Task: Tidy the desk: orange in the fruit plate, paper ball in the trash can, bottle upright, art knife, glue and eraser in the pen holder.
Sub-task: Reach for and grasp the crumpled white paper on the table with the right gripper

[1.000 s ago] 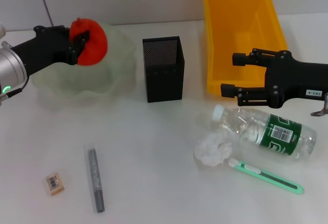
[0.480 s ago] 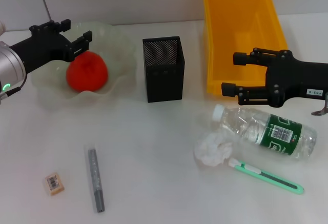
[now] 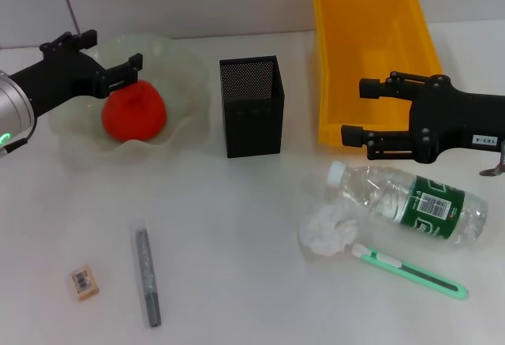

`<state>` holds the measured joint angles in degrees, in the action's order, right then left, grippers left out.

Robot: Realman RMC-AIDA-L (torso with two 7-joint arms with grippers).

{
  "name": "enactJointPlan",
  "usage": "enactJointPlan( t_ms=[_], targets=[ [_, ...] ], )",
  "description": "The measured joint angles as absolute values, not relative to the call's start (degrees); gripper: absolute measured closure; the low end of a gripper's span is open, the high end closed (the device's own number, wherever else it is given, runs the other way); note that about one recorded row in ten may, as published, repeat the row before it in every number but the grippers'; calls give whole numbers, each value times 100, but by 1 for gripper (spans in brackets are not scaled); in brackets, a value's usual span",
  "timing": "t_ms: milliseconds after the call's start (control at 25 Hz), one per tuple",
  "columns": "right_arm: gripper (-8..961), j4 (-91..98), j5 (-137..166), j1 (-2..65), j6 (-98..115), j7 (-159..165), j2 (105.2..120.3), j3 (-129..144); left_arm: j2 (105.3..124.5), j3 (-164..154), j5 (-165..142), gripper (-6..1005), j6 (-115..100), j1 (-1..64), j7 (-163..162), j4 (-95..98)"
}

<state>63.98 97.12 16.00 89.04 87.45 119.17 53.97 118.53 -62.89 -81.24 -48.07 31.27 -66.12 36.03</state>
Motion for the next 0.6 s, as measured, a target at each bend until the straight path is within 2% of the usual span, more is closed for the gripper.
enactJointPlan(
  t_ms=[320,600],
  targets=[
    [215,6398,9714,1574,8903,8796,11918,5397,11800,-6269,-8146,136,-6009,2742,-6777,4061],
    [218,6398,9744,1584,8903,8842,11912,5378,11554,-6292,-8547,136,-7551,2480,-7405,4467]
  ],
)
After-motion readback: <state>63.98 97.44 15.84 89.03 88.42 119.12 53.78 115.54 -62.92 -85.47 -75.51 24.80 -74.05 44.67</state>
